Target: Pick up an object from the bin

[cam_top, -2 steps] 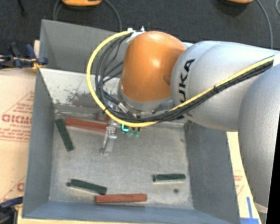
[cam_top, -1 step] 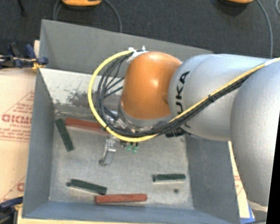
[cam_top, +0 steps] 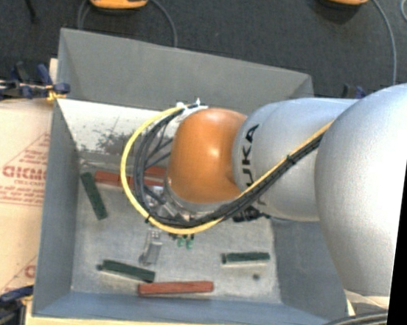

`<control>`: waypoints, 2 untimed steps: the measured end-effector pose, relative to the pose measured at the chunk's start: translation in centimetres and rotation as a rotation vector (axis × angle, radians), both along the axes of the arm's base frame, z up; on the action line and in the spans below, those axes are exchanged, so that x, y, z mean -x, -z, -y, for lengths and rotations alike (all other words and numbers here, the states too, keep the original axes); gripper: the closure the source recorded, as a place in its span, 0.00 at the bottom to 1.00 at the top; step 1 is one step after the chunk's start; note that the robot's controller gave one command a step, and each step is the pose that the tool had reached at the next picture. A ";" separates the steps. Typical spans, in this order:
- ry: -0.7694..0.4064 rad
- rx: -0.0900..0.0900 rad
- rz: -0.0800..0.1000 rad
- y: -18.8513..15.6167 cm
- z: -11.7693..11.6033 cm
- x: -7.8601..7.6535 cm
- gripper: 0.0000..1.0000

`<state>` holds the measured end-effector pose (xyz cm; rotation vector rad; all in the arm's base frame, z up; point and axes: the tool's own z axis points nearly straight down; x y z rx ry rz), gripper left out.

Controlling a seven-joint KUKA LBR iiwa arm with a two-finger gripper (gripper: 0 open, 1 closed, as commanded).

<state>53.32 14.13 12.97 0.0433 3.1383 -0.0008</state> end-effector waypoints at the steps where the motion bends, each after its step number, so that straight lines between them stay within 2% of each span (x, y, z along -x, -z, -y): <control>1: -0.002 -0.002 -0.002 1.6 -1.1 3.7 0.00; 2: -0.117 -0.002 -0.002 5.9 -2.4 5.0 1.00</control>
Offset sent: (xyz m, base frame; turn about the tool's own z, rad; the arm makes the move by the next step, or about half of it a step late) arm -0.0511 0.0245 -0.0597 -0.1202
